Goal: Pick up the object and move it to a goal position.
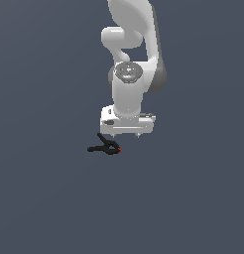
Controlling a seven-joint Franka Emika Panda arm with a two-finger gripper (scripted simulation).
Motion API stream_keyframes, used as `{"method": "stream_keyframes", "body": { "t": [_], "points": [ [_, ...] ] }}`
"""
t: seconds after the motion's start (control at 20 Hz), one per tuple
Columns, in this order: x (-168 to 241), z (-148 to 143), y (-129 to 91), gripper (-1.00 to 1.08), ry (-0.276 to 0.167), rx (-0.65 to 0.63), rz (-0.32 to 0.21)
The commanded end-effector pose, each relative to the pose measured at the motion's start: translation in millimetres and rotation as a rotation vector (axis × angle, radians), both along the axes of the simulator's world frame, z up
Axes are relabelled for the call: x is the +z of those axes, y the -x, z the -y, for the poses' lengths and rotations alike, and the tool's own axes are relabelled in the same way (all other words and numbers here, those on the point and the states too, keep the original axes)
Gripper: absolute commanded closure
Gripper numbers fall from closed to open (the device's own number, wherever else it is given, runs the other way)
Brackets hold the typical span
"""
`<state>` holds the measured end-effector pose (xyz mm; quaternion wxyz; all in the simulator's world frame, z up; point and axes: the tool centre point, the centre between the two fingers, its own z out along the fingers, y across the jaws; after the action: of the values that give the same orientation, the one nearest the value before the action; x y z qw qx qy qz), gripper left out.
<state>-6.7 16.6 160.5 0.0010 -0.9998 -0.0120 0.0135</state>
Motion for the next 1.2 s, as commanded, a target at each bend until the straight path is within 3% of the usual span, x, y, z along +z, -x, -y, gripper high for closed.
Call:
{"method": "stream_keyframes", "body": {
  "t": [0.0, 0.55, 1.15],
  "points": [
    [0.0, 0.0, 0.0, -0.92, 0.0, 0.0, 0.0],
    [18.8, 9.9, -4.8, -0.92, -0.017, -0.058, 0.015],
    [8.4, 19.1, -3.1, -0.92, -0.013, 0.047, 0.016]
  ]
}}
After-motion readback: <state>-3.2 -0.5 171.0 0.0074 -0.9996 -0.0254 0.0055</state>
